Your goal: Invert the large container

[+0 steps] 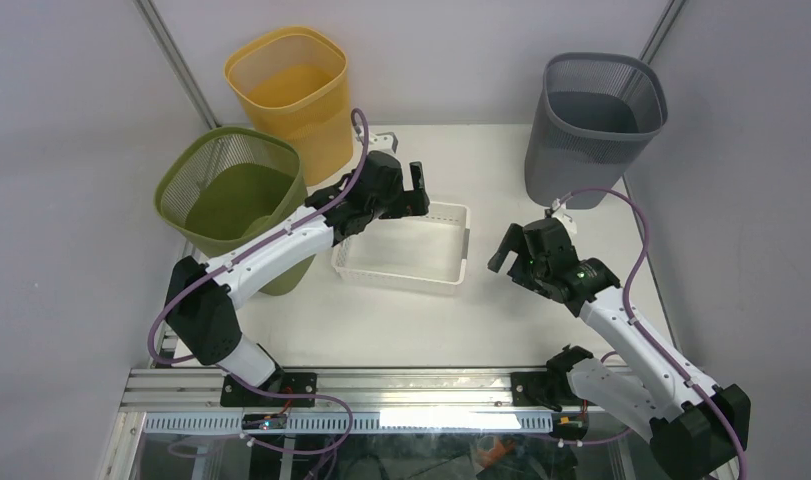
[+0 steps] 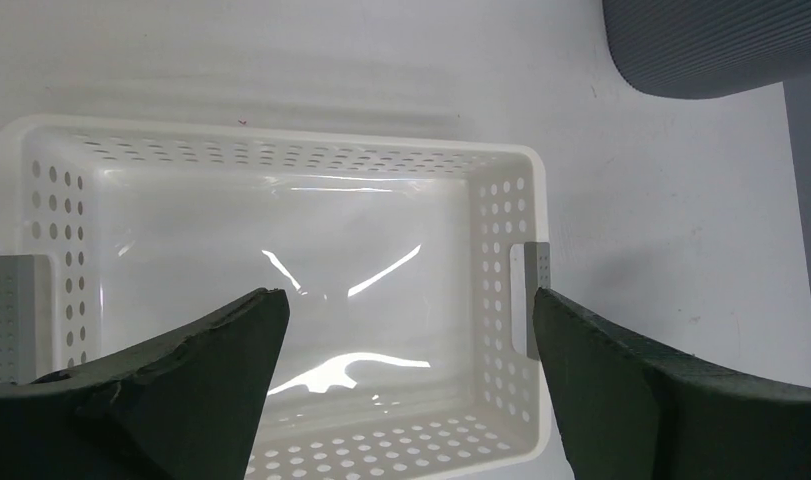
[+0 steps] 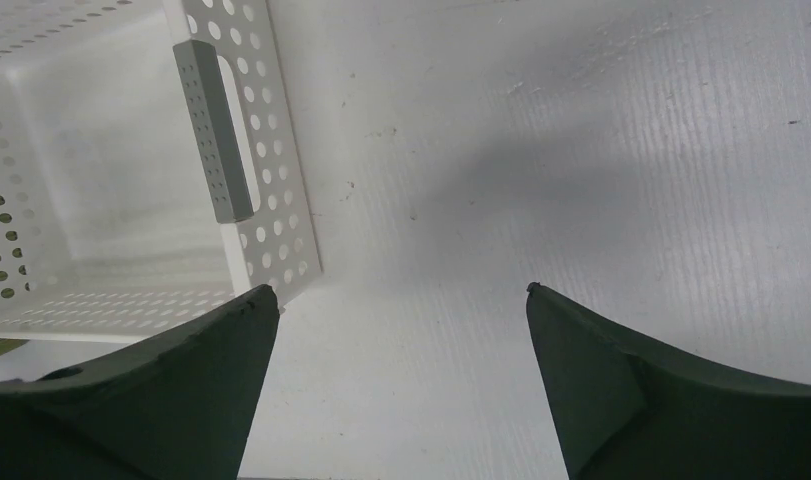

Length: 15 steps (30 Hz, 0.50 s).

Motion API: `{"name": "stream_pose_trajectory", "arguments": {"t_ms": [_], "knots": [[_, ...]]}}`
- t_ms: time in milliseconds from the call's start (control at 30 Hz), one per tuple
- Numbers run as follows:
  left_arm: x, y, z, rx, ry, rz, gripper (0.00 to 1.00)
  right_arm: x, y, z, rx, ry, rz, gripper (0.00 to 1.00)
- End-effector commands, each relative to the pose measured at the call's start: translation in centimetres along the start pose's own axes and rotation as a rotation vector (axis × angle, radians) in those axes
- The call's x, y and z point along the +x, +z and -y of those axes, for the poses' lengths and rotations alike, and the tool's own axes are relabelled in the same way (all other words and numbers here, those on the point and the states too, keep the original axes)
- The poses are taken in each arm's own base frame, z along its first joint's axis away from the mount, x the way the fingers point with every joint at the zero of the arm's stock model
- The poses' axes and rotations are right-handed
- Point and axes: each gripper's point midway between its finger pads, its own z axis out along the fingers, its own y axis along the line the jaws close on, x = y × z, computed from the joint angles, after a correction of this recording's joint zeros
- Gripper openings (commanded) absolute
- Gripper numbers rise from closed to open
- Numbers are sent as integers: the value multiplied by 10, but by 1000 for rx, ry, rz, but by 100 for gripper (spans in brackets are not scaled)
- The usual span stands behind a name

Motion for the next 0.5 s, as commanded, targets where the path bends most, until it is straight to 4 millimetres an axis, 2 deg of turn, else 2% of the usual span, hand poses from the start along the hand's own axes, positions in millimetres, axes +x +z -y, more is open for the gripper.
{"name": "stream_pose_trajectory", "arguments": {"t_ms": [0,367,467], "knots": [[-21,-19,6,27,-17,69,99,-19,-10,-17,-64,19,63,99],[-14,-20,8,51,3,44,99,-16,-9,-17,-69,25,56,99],[-6,-19,11,82,35,12,99,-15,-9,-17,-67,34,54,99]]}}
